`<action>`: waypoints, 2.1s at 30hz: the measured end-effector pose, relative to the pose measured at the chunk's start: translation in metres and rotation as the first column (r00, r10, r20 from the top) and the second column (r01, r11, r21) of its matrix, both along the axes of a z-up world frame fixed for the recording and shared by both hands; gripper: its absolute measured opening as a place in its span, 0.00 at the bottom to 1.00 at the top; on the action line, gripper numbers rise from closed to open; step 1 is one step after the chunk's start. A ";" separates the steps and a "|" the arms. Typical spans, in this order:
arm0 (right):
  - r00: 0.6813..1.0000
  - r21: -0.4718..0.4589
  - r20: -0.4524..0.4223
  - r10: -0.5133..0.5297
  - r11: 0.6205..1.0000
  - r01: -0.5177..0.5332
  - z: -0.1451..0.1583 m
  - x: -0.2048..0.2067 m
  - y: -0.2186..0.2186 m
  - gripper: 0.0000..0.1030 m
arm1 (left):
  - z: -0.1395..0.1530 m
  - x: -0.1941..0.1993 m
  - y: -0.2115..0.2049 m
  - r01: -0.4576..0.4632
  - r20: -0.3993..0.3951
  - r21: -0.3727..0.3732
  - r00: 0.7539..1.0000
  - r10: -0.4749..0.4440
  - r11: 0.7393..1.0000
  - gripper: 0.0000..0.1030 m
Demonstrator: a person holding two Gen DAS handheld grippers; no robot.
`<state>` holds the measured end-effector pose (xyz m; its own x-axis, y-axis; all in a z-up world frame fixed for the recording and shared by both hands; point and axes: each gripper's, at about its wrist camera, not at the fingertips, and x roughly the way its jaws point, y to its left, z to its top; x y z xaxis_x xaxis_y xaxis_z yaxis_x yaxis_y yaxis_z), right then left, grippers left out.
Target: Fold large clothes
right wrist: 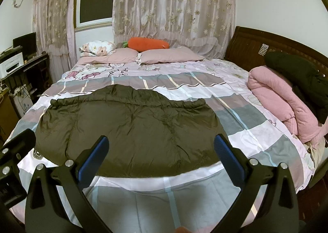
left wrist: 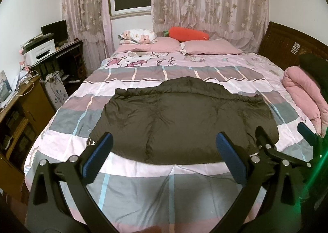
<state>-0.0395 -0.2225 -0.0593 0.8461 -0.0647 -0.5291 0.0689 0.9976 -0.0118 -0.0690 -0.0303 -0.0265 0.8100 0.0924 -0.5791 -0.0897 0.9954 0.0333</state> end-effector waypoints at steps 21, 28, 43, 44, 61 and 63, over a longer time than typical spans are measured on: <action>1.000 -0.027 0.012 0.022 0.999 -0.022 0.000 -0.004 -0.004 0.99 | -0.004 -0.003 -0.006 0.008 -0.003 0.010 1.000 -0.008 1.000 0.98; 1.000 -0.027 0.011 0.024 0.999 -0.024 0.001 -0.003 -0.004 0.99 | -0.004 -0.003 -0.007 0.006 -0.002 0.010 1.000 -0.006 1.000 0.98; 1.000 -0.027 0.009 0.023 0.999 -0.023 0.001 -0.004 -0.004 0.99 | -0.002 -0.004 -0.006 0.015 -0.007 -0.015 1.000 -0.015 1.000 0.98; 1.000 -0.028 0.009 0.024 0.999 -0.023 0.001 -0.004 -0.004 0.99 | -0.001 -0.005 -0.006 0.013 -0.007 -0.015 1.000 -0.013 1.000 0.98; 1.000 -0.028 0.007 0.018 0.999 -0.017 0.002 -0.006 -0.001 0.99 | 0.006 -0.008 -0.001 -0.029 0.024 0.023 0.999 0.028 0.999 0.98; 1.000 -0.028 0.007 0.018 0.999 -0.017 0.002 -0.004 -0.001 0.99 | 0.007 -0.009 0.000 -0.045 0.033 0.025 0.998 0.044 0.999 0.98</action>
<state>-0.0437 -0.2231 -0.0569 0.8511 -0.0644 -0.5211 0.0517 0.9979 -0.0389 -0.0777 -0.0298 -0.0199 0.8228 0.1435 -0.5499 -0.1355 0.9892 0.0554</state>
